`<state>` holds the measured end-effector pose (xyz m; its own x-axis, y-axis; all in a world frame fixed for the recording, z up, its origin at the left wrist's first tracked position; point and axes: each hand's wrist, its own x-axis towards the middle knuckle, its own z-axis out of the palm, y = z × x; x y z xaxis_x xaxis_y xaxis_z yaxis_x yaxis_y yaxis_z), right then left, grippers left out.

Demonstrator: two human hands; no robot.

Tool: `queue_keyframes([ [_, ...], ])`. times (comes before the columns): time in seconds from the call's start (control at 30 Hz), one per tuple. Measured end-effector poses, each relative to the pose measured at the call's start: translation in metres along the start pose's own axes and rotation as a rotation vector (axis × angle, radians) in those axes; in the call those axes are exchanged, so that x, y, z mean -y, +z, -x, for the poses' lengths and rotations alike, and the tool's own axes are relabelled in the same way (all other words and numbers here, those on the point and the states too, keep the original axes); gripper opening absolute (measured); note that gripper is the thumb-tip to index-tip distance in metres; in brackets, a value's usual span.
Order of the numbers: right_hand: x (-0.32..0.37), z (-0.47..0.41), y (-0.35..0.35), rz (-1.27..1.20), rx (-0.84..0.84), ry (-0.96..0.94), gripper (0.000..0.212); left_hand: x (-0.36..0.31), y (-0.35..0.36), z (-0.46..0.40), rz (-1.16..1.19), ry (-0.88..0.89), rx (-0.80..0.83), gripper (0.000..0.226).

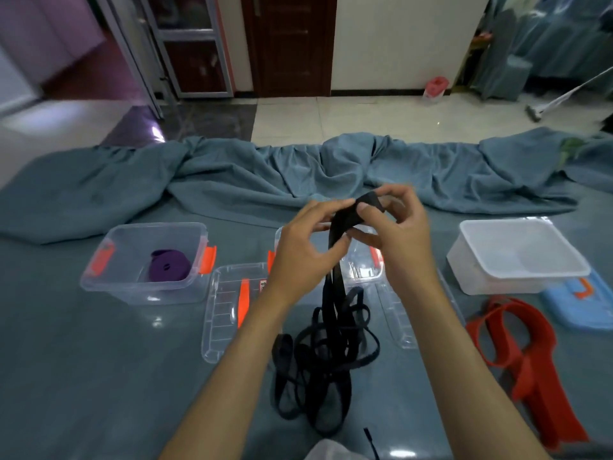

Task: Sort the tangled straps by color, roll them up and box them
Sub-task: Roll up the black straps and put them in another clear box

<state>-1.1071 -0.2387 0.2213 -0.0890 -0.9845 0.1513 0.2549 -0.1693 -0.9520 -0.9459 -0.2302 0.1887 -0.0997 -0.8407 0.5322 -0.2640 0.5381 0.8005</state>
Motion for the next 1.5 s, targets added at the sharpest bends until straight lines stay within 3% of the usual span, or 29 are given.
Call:
queue_keyframes([
  [0.13,-0.012,0.003,-0.02,-0.018,0.059,0.147,0.02,0.009,0.006,0.015,0.07,-0.07,0.065,0.044],
  [0.3,-0.03,0.012,-0.04,-0.093,0.15,0.303,0.018,0.015,0.02,0.034,0.063,-0.196,-0.01,0.037],
  [0.5,-0.033,0.012,-0.056,-0.088,0.154,0.354,0.015,0.022,0.023,0.044,-0.073,-0.217,0.056,0.046],
  [0.67,-0.021,0.0,-0.053,-0.331,0.119,0.357,0.017,0.014,0.025,0.035,-0.067,-0.247,-0.069,0.05],
  [0.73,-0.013,-0.008,-0.053,-0.413,0.142,0.335,0.016,0.014,0.023,0.032,-0.036,-0.375,0.006,0.055],
  [0.83,-0.004,-0.012,-0.054,-0.452,0.191,0.297,0.014,0.023,0.037,0.038,-0.127,-0.594,0.248,0.054],
  [0.9,-0.002,-0.012,-0.053,-0.471,0.187,0.287,0.013,0.035,0.055,0.052,-0.249,-0.673,0.343,0.041],
  [0.97,0.0,-0.012,-0.055,-0.481,0.158,0.273,0.014,0.045,0.067,0.066,-0.375,-0.671,0.304,0.016],
  [1.13,-0.002,-0.016,-0.076,-0.561,0.119,0.294,0.012,0.046,0.066,0.073,-0.294,-0.706,0.181,0.011],
  [1.27,-0.01,-0.016,-0.094,-0.542,0.082,0.304,0.009,0.026,0.055,0.055,-0.299,-0.717,0.033,0.033],
  [1.5,-0.03,-0.01,-0.117,-0.479,-0.106,0.378,0.01,-0.008,0.019,0.027,-0.167,-0.626,-0.125,0.034],
])
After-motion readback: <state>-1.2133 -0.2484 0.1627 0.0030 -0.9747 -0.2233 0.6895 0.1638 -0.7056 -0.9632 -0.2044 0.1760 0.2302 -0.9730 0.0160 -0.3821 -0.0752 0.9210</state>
